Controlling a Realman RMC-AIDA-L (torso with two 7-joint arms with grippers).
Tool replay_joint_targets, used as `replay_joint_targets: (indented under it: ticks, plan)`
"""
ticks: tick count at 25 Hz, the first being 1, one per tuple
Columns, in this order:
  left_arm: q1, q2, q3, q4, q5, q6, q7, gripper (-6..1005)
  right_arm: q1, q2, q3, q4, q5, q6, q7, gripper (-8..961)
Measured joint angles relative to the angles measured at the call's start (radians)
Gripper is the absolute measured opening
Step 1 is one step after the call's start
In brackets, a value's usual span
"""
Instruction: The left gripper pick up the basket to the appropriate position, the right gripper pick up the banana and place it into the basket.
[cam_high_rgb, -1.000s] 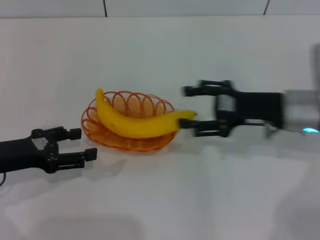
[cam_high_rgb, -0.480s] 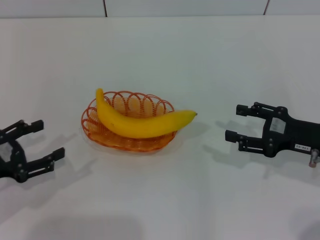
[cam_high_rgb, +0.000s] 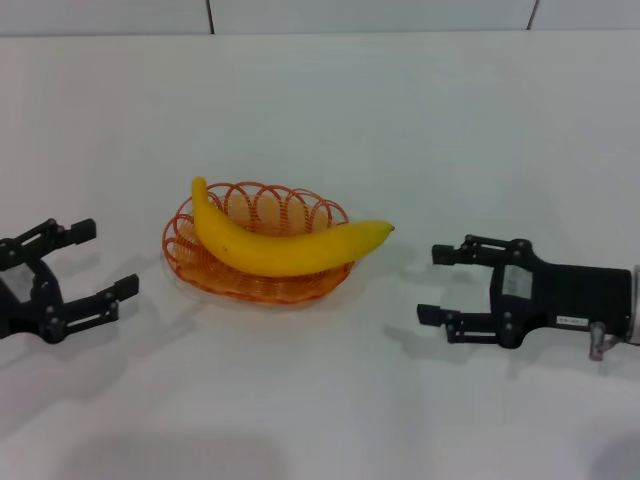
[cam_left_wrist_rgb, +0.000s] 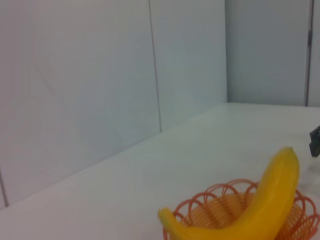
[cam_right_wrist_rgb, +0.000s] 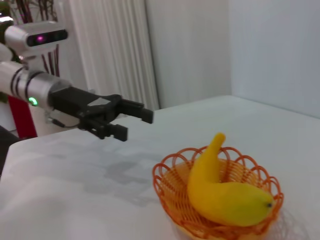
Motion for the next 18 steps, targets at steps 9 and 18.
replay_joint_targets:
  ticks: [9, 18]
  plan:
    - [-0.009, 0.001, 0.003, -0.014, 0.005, 0.000, 0.004, 858, 0.002, 0.000, 0.009, 0.002, 0.008, 0.009, -0.002, 793]
    - [-0.023, 0.001, 0.011, -0.014, 0.006, 0.015, 0.005, 858, 0.004, 0.000, 0.009, 0.002, 0.027, 0.015, -0.003, 793]
